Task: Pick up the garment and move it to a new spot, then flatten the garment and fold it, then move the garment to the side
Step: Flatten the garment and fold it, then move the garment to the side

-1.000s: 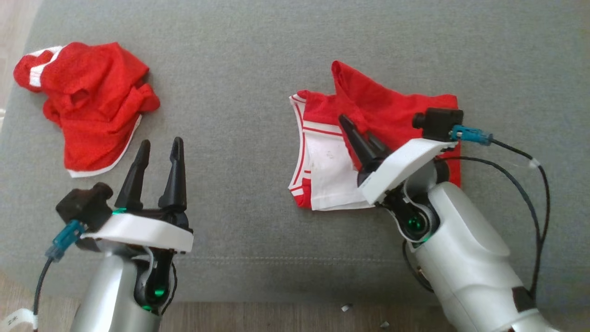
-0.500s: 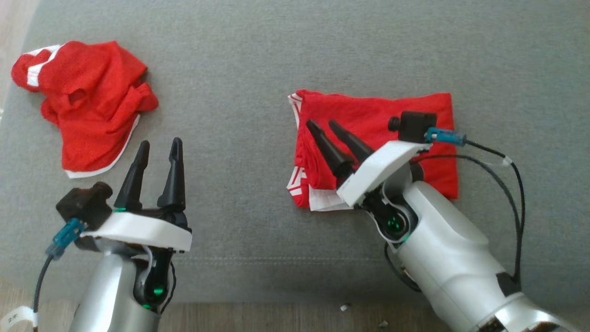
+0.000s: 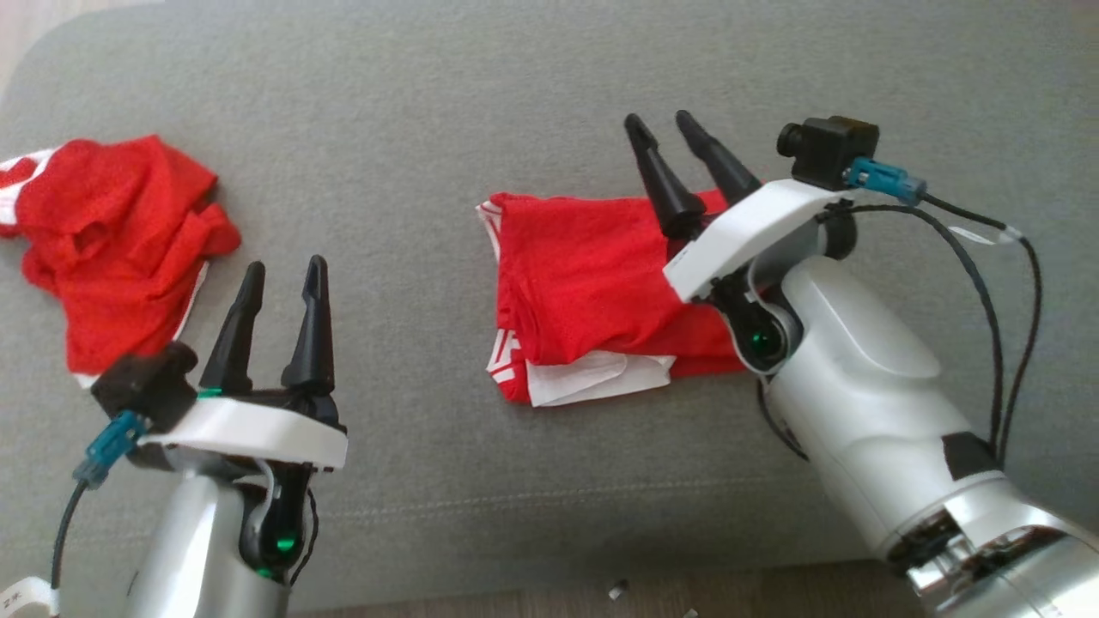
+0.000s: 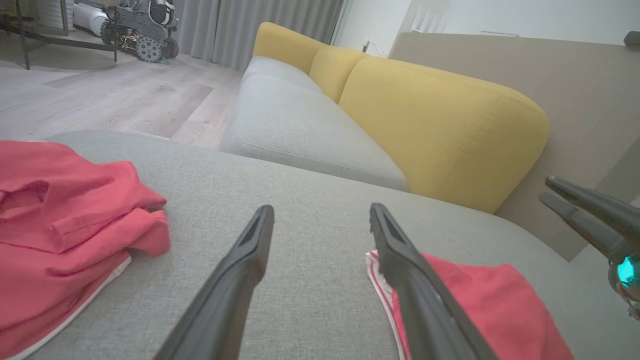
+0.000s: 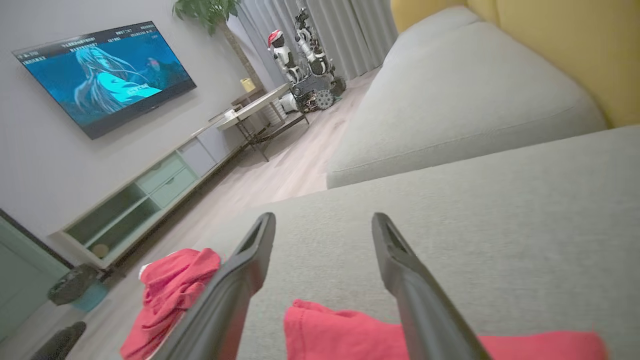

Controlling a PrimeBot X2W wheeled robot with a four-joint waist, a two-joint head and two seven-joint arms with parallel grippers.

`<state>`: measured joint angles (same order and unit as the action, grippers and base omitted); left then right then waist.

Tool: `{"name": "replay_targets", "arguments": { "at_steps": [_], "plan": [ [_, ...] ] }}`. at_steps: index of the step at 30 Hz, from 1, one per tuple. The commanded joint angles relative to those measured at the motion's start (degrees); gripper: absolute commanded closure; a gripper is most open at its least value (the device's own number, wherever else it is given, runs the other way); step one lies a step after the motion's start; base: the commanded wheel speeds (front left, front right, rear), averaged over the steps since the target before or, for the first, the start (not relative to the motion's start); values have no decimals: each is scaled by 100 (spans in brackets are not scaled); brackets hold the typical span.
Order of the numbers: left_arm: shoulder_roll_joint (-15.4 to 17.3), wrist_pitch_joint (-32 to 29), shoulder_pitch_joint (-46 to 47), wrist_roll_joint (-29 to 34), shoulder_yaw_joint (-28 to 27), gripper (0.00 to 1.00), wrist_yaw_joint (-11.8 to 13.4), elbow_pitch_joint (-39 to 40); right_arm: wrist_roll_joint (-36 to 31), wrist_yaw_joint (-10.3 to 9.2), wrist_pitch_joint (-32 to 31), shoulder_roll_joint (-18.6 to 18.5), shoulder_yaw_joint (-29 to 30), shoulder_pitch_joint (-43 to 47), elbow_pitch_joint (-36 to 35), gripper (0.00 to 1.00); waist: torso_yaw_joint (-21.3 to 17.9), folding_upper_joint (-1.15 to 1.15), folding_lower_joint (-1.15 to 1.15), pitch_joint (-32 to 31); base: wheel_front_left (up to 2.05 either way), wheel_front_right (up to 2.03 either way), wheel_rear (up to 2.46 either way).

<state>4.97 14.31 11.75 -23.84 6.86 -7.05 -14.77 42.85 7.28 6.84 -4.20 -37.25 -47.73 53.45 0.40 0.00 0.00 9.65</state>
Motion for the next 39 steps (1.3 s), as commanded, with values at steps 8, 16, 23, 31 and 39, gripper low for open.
{"name": "replay_targets", "arguments": {
  "at_steps": [8, 16, 23, 31, 39],
  "plan": [
    [31, 69, -10, 53, -263, 0, -22, 336, -1289, 21, 698, -437, 321, 238, -198, 0, -250, 0, 0, -168, 0, 0, 0],
    [-109, 69, -124, 249, -224, 0, -19, 460, -2539, 21, 812, -869, 1406, 1137, -1134, 0, -240, 0, 0, -237, 0, 0, 0],
    [-188, 69, -318, 550, -438, 0, 42, 734, -3338, 21, 815, -647, 2466, 2239, -2228, 0, -211, 0, 0, -223, 0, 0, 0],
    [-207, 69, -535, 765, -462, 0, 59, 953, -4027, 21, 815, -260, 3043, 2897, -2937, 0, -153, 0, 0, -199, 0, 0, 0],
    [-208, 69, -502, 741, -365, 0, 115, 972, -4130, 21, 796, -125, 3136, 2994, -3077, 0, -101, 0, 0, -106, 0, 0, 0]
  ]
}}
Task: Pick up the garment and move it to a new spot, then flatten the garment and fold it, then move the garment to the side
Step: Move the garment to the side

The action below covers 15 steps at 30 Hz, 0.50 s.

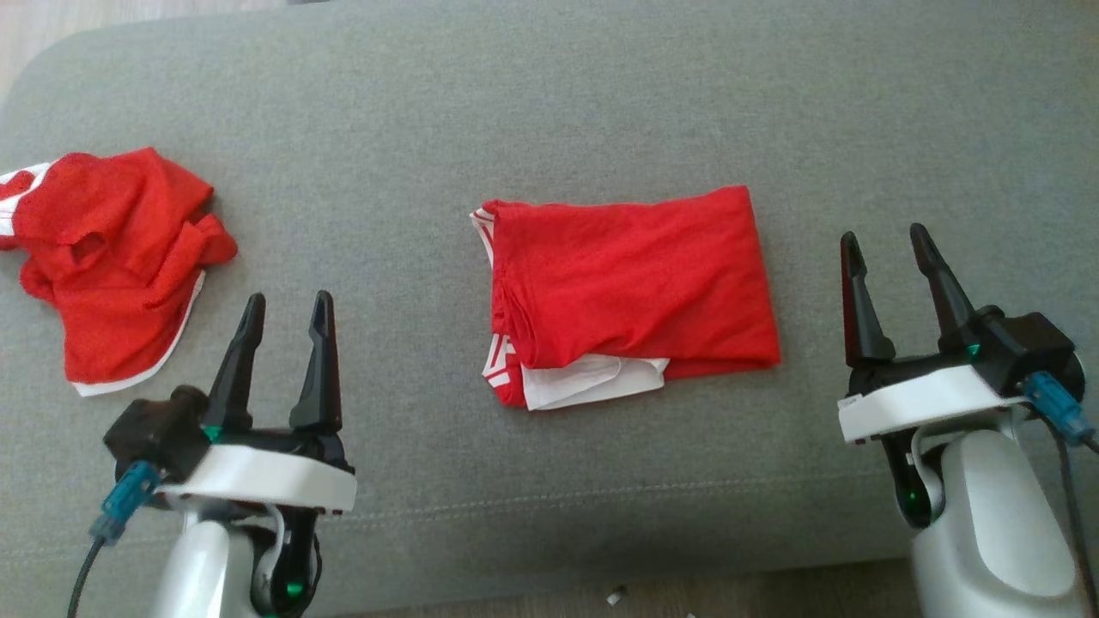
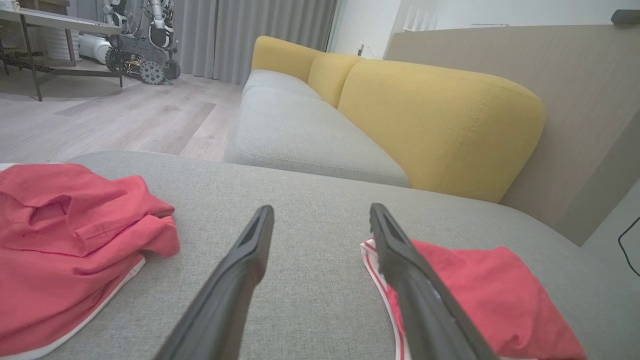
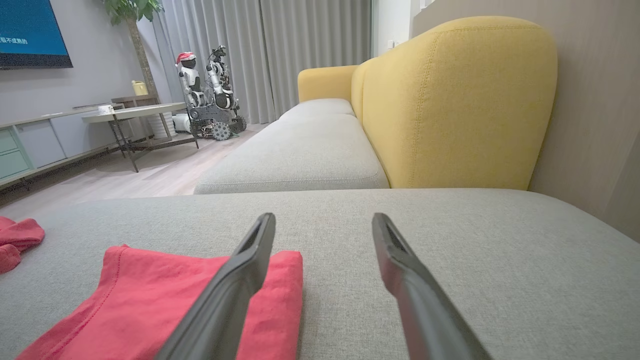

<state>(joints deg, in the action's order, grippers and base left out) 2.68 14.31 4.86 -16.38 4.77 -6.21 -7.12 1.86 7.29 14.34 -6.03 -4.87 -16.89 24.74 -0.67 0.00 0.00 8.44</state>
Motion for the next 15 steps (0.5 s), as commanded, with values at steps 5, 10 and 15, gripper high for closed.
{"name": "replay_targets", "arguments": {
  "at_steps": [5, 10, 15],
  "plan": [
    [21, 69, 235, 14, -121, 0, 27, 183, 72, 20, -84, 74, -114, -168, -122, 0, 26, 0, 0, 116, 0, 0, 0],
    [21, 69, 349, -23, -24, 0, 24, 185, 36, 20, -174, 44, -51, -276, 81, 0, 114, 0, 0, 290, 0, 0, 0],
    [21, 69, 443, -25, 78, 0, 32, 156, 250, 20, -321, 112, 7, -486, 378, 0, 186, 0, 0, 558, 0, 0, 0]
  ]
}}
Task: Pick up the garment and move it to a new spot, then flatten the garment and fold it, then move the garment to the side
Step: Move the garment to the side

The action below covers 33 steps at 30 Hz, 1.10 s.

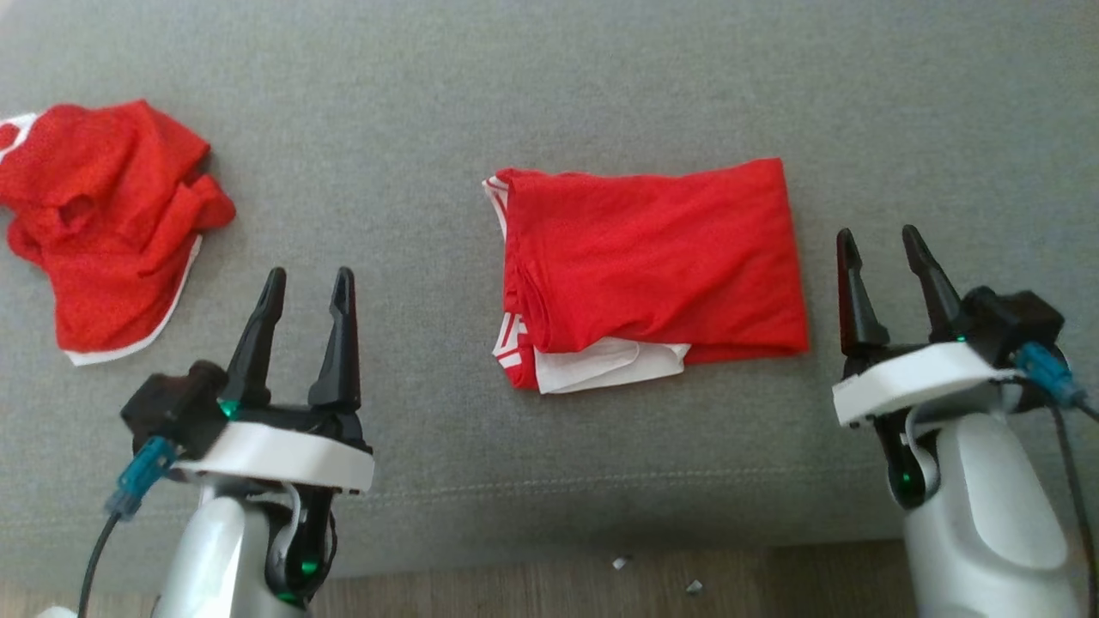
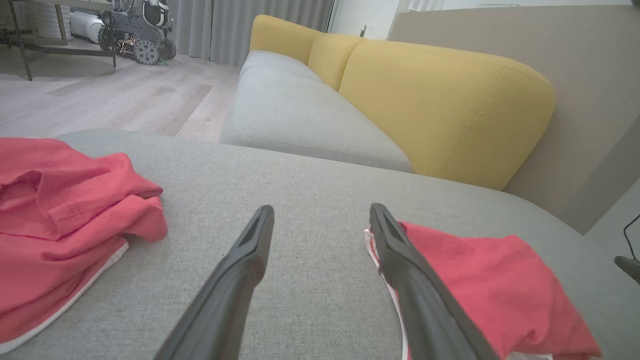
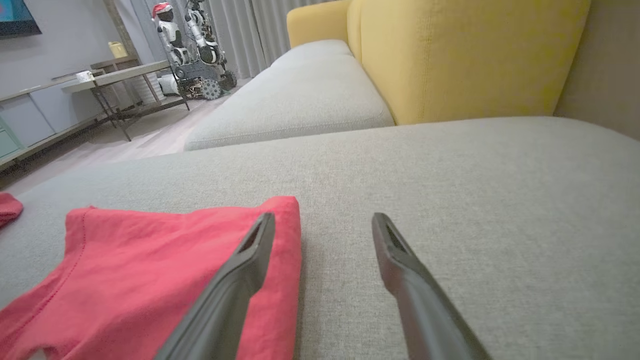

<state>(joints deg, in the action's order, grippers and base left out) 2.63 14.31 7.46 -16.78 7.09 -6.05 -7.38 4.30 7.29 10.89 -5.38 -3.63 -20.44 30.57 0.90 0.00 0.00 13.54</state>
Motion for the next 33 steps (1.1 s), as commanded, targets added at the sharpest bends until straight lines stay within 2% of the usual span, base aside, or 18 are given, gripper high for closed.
{"name": "replay_targets", "arguments": {
  "at_steps": [1, 11, 18, 19, 20, 28, 33],
  "plan": [
    [25, 69, 210, 26, -144, 0, 11, 174, 77, 20, -10, 64, -108, -180, -146, 0, 47, 0, 0, 98, 0, 0, 0],
    [25, 69, 488, 7, -37, 0, -10, 144, 485, 20, -310, 77, -269, -635, 486, 0, 240, 0, 0, 448, 0, 0, 0],
    [25, 69, 555, 2, -16, 0, -11, 98, 368, 20, -381, -37, -490, -850, 922, 0, 326, 0, 0, 528, 0, 0, 0],
    [25, 69, 564, 2, -28, 0, -11, 97, 353, 20, -389, -50, -522, -878, 972, 96, 334, 0, 0, 539, 0, 0, 0],
    [25, 69, 574, 1, -39, 0, -12, 97, 315, 20, -385, -77, -557, -901, 1015, 100, 343, 0, 0, 547, 0, 0, 0],
    [25, 69, 594, -19, -62, 0, -14, 69, -243, 20, 25, -429, -717, -1189, 953, 100, 288, 0, 0, 496, 0, 0, 0],
    [25, 69, 629, -1, -30, 0, -26, 57, -449, 20, 26, -765, -959, -1538, 813, 100, 164, 0, 0, 469, 0, 0, 0]
  ]
}}
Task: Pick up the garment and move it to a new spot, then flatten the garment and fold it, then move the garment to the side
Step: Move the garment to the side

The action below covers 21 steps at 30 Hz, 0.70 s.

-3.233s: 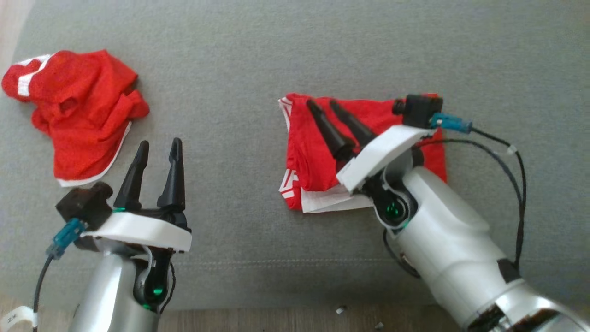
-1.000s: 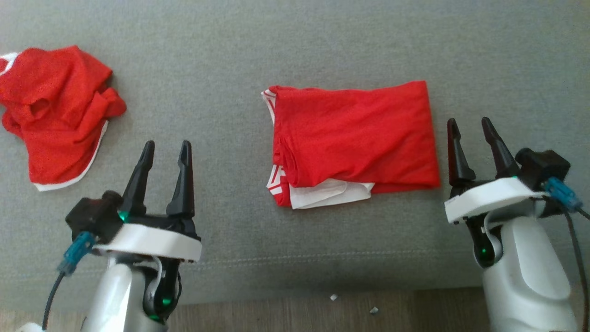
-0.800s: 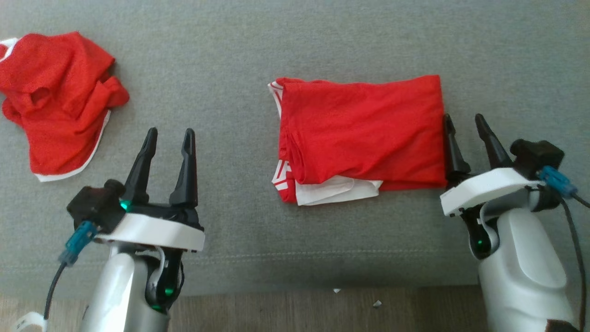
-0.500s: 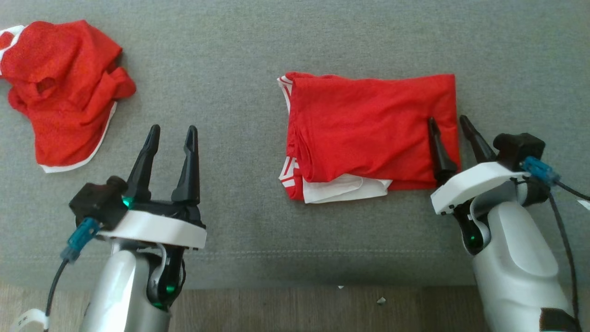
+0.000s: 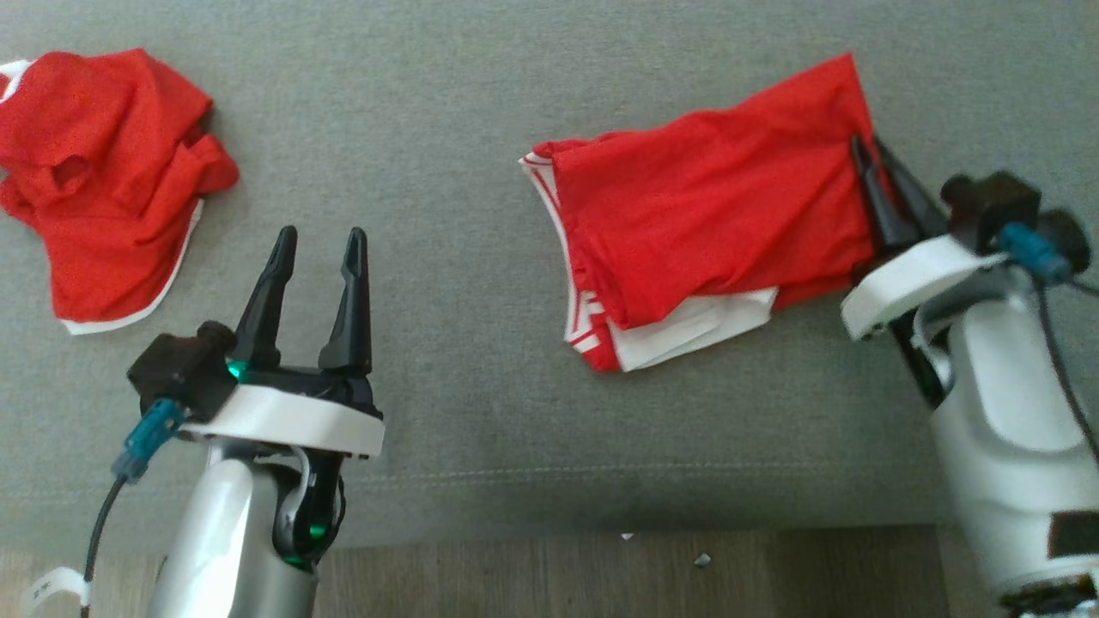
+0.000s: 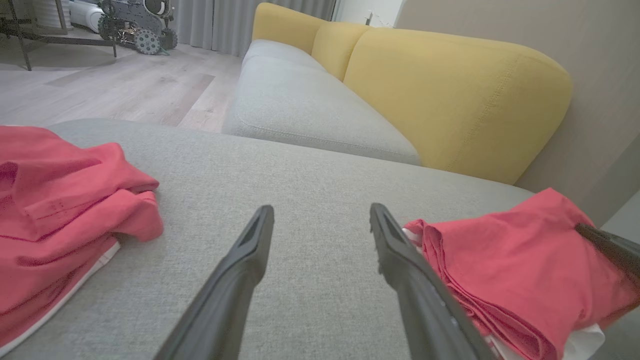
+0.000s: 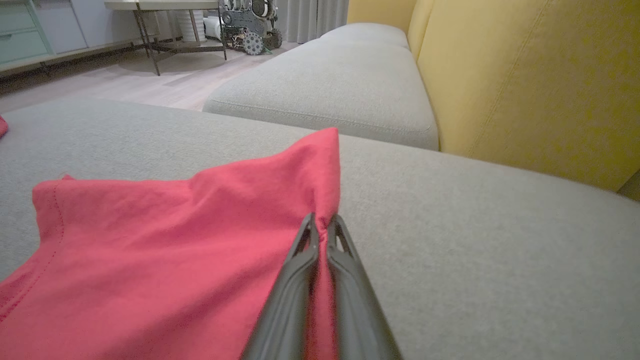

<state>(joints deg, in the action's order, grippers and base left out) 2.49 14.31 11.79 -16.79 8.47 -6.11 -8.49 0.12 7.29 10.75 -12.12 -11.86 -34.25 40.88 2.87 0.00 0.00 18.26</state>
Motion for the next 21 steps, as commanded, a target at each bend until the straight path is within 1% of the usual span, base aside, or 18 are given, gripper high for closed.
{"name": "replay_targets", "arguments": {
  "at_steps": [1, 5, 6, 11, 15, 17, 21],
  "plan": [
    [39, 69, 209, 6, -168, 0, -22, 168, -28, 20, 16, -183, -209, -234, -235, 100, -62, 0, 0, -6, 0, 0, 0],
    [39, 69, 274, 73, -146, 0, -44, 213, 102, 20, -132, -638, -487, -604, -271, 100, -205, 0, 0, 67, 0, 0, 0],
    [39, 69, 274, 73, -146, 0, -44, 213, 102, 20, -132, -638, -487, -604, -271, 100, -205, 0, 0, 67, 0, 0, 0],
    [39, 69, 468, 193, -84, 0, -81, 319, 464, 20, -277, -1192, -750, -1092, -234, 100, -388, 0, 0, 280, 0, 0, 0],
    [51, 69, 675, 293, -72, 0, -106, 416, 804, 20, -343, -1543, -804, -1468, -155, 100, -541, 0, 0, 516, 0, 0, 0],
    [75, 69, 768, 321, -49, 0, -115, 444, 943, 20, -343, -1677, -800, -1626, -93, 100, -606, 0, 0, 626, 0, 0, 0],
    [140, 69, 917, 352, 16, 0, -126, 475, 1317, 20, -357, -1799, -648, -1918, 1, 100, -730, 0, 0, 826, 0, 0, 0]
  ]
}}
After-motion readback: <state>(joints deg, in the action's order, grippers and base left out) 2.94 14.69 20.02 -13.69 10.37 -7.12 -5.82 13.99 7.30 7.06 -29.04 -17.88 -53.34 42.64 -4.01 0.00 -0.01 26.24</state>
